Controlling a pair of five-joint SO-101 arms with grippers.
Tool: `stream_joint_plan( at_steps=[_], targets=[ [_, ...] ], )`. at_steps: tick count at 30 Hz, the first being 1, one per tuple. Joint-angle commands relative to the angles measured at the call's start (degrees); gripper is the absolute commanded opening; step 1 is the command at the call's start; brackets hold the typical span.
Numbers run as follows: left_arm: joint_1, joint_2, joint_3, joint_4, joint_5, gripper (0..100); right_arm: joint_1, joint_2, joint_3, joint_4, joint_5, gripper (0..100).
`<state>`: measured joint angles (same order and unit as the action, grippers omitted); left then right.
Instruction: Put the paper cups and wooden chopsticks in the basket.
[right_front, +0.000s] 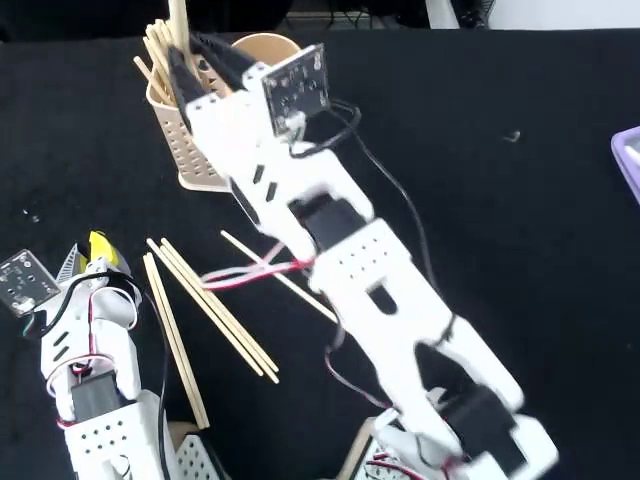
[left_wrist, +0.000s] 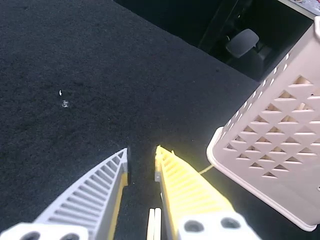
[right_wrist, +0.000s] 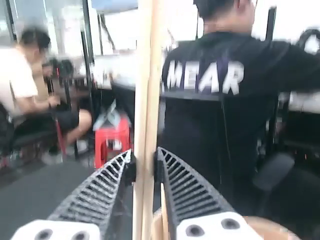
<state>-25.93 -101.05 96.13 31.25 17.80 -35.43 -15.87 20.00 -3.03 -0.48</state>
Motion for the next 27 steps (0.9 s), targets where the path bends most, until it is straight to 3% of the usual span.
stream_joint_plan(
  at_steps=[1, 8, 13, 15, 19, 24, 27],
  targets=[
    [0.5, -0.4, 1.4, -0.8, -0.4, 10, -0.4, 9.1, -14.6, -2.4, -0.4, 1.1],
    [0.5, -0.4, 1.4, -0.8, -0.4, 10, 3.3, 26.0, -35.6, 4.0, -0.4, 1.1],
    [0.6, -0.4, 1.4, -0.9, -0.4, 10, 4.7, 33.5, -47.6, 18.7, -0.4, 2.1],
    [0.6, -0.4, 1.4, -0.9, -0.4, 10, 4.8, 35.9, -51.9, 24.6, -0.6, 7.1],
    [0.6, -0.4, 1.4, -0.9, -0.4, 10, 4.8, 38.7, -58.4, 32.4, -0.7, 16.1],
    [0.6, -0.4, 1.4, -0.9, -0.4, 10, 4.9, 38.9, -62.8, 36.1, -0.8, 13.2],
    [0.6, -0.4, 1.4, -0.9, -0.4, 10, 4.7, 36.0, -64.9, 43.8, -0.8, 12.8]
  ],
)
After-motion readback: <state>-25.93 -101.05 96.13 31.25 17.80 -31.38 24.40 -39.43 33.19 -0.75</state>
